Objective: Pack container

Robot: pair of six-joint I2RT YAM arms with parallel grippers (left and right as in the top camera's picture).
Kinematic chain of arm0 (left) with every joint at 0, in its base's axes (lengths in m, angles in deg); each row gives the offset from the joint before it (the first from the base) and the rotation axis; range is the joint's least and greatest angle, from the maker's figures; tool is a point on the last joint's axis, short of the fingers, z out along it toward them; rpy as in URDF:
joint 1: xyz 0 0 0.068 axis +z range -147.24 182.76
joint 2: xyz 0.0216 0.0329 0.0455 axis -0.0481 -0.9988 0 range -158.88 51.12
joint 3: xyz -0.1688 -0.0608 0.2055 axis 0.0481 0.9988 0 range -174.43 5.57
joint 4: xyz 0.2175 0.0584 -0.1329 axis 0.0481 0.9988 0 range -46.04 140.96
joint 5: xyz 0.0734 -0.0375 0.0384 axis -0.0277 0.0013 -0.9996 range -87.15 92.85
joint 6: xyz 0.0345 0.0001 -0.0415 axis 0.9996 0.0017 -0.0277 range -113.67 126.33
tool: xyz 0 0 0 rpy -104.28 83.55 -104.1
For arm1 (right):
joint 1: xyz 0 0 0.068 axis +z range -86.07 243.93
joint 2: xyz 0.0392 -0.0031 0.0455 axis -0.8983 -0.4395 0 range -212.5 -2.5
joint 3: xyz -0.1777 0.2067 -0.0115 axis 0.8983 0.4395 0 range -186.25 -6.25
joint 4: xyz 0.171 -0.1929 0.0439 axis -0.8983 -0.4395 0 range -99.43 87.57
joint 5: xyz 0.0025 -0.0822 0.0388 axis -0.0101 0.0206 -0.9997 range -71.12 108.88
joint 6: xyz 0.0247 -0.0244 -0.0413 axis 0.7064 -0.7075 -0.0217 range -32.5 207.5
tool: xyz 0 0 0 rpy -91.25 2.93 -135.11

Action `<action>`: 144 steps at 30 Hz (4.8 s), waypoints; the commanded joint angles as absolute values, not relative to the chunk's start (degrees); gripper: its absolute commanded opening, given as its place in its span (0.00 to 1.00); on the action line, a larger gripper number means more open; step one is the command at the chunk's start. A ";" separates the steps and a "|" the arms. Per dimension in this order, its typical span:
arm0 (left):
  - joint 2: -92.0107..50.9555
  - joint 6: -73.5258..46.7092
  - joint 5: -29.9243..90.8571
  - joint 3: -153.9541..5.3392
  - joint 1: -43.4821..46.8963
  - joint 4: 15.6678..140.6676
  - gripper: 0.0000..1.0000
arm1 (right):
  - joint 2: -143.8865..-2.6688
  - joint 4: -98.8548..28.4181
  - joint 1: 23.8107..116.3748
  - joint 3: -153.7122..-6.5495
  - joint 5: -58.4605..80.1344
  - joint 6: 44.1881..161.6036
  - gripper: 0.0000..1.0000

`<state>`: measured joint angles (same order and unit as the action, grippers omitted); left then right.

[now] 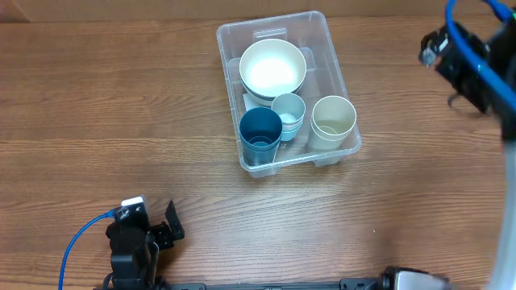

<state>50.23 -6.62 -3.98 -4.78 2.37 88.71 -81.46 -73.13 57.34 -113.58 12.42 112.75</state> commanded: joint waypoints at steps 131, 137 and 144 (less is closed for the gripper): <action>50.87 -5.49 -3.52 -4.34 2.42 88.54 1.00 | -2.67 -10.75 62.74 -8.87 -21.11 72.93 1.00; 50.87 -5.46 -3.52 -4.34 2.42 88.54 1.00 | -2.67 -10.75 62.74 -8.87 -21.11 72.93 1.00; 50.87 -5.46 -3.52 -4.34 2.42 88.54 1.00 | -2.67 -10.75 62.74 -8.87 -21.11 72.93 1.00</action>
<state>50.28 -6.62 -3.98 -4.74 2.37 88.67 -3.35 -11.01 62.21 -8.84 -20.34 72.49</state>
